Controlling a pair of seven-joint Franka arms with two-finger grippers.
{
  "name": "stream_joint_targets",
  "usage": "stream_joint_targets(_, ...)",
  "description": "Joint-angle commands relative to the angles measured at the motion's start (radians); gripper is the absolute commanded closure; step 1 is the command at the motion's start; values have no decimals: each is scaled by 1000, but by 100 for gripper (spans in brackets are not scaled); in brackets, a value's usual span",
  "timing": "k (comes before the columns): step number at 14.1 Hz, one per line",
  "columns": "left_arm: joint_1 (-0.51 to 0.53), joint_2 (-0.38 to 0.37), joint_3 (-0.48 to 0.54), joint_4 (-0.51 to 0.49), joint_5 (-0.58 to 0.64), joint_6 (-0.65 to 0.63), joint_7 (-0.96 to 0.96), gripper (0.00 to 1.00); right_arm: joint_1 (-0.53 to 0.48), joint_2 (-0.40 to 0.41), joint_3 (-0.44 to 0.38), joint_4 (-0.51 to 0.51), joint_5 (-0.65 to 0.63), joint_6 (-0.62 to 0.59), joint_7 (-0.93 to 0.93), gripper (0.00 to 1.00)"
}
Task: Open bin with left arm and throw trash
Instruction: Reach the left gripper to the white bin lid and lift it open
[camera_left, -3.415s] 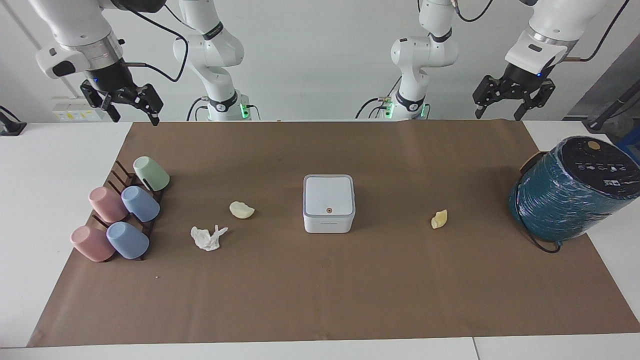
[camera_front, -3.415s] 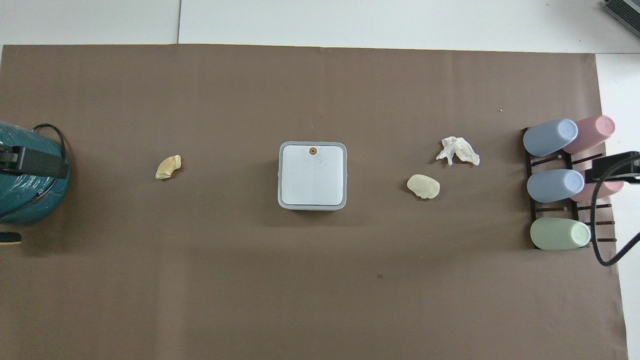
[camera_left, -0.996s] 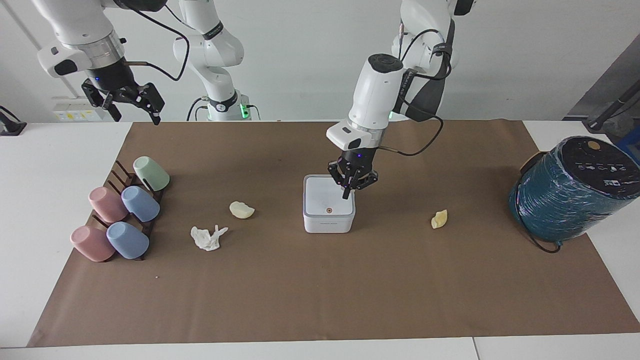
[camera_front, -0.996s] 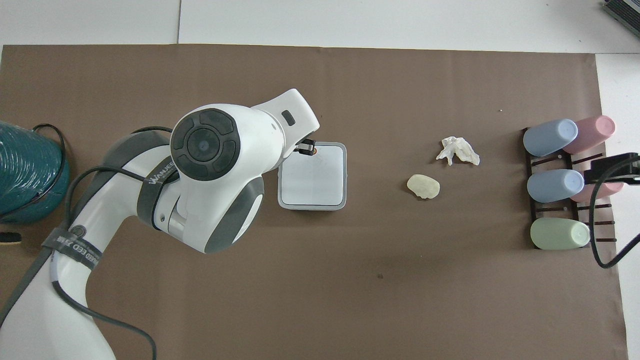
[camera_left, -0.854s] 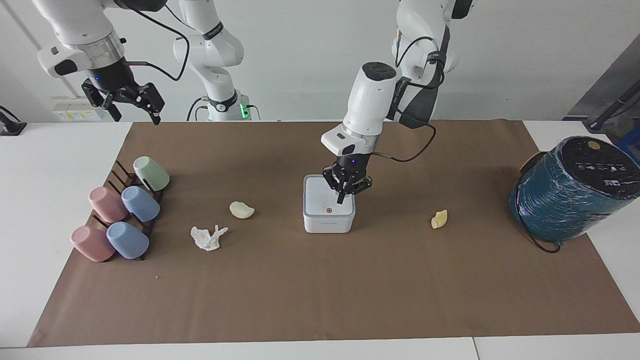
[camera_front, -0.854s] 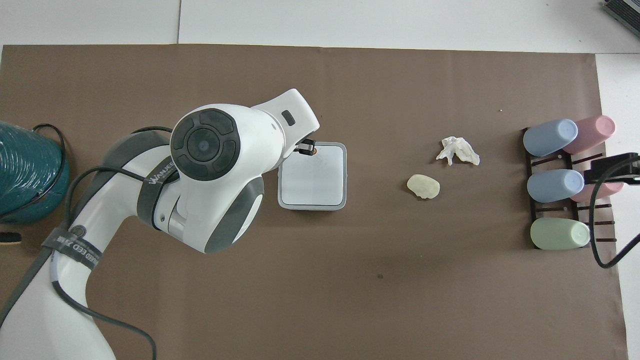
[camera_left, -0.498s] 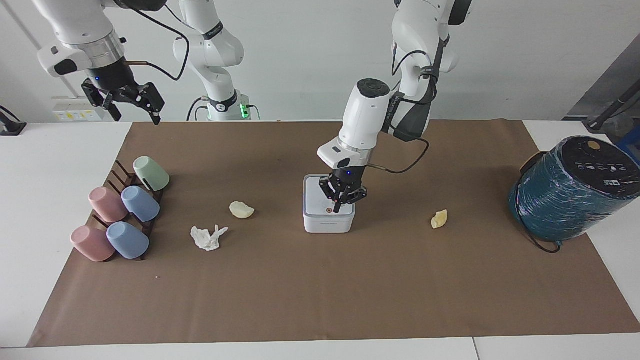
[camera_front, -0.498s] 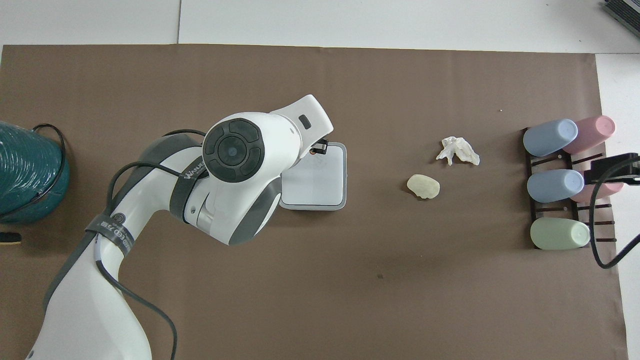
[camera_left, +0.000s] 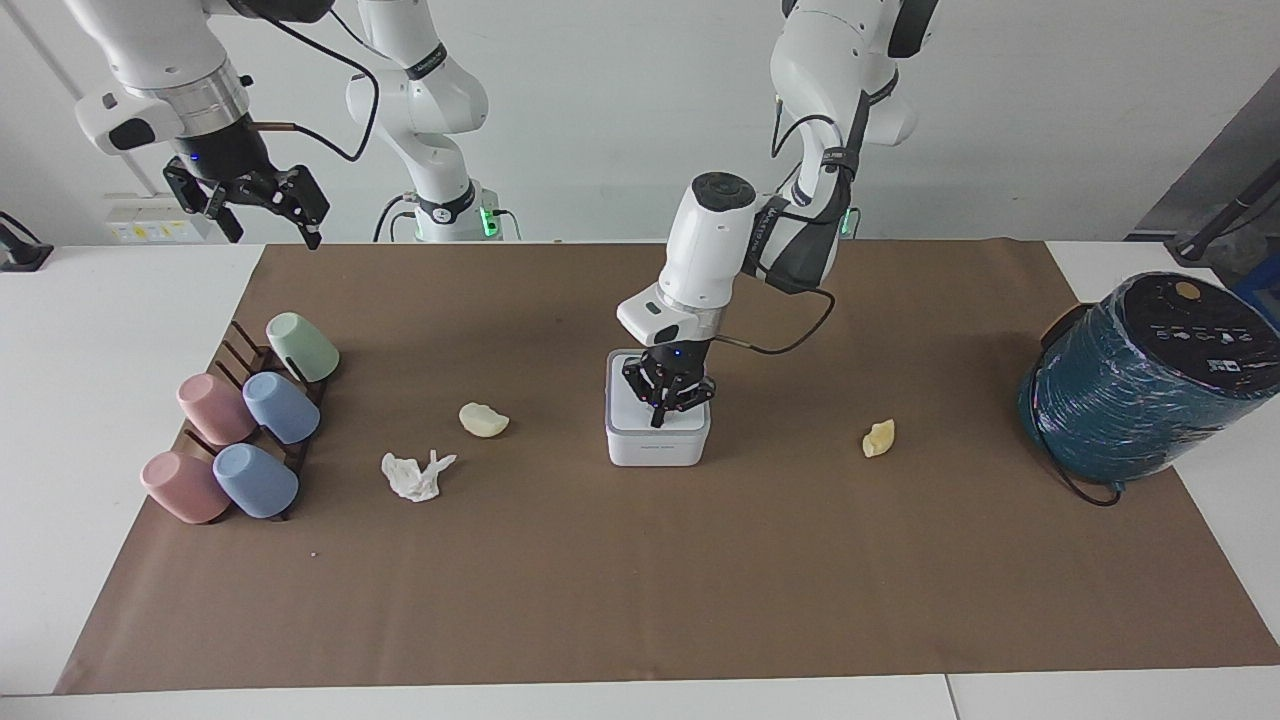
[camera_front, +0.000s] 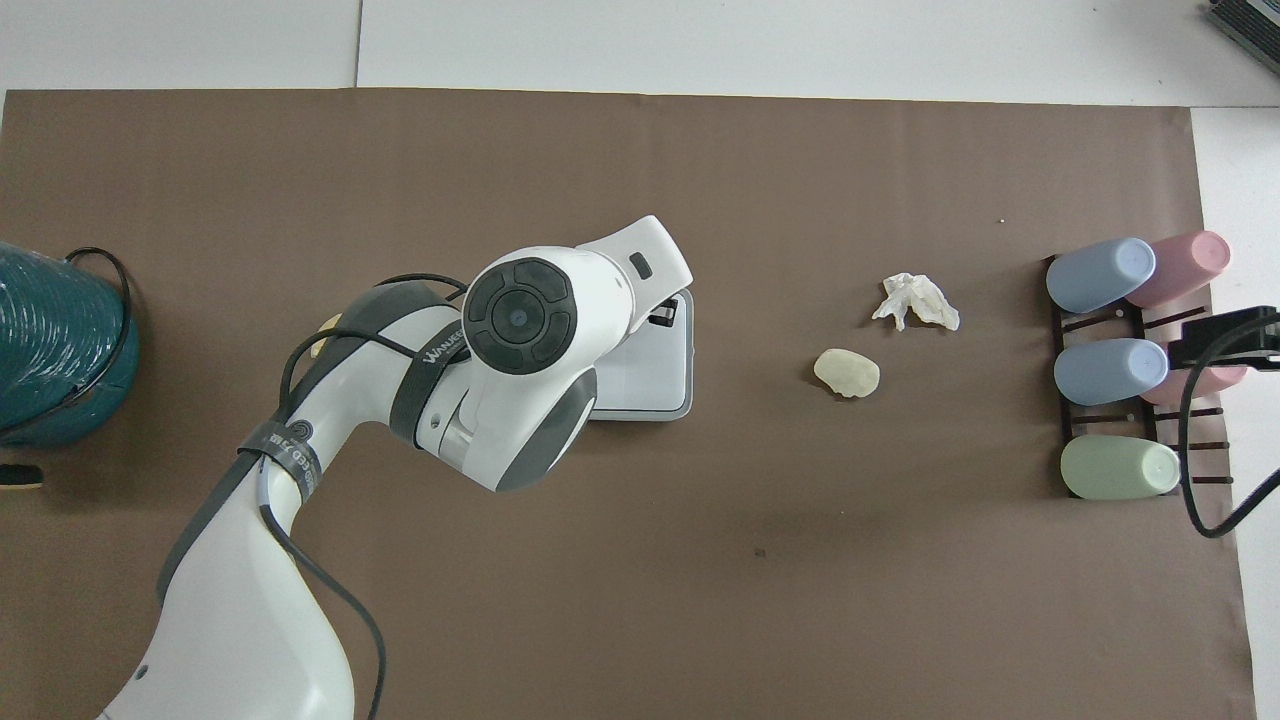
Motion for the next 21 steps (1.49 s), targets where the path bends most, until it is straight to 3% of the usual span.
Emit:
stream_joint_targets(1, -27, -15, 13, -61, 6, 24, -13, 100, -9, -26, 8, -30, -2, 5, -16, 0)
stream_joint_targets(7, -27, -30, 16, -53, 6, 0, -15, 100, -9, -26, 8, -29, -2, 5, -16, 0)
stream_joint_targets(16, 4, -231, 26, -45, 7, -281, -6, 100, 0, -19, 9, -33, 1, 34, -16, 0)
stream_joint_targets(21, 85, -360, 26, -48, 9, -460, 30, 100, 49, 47, 9, -148, 13, 314, -16, 0)
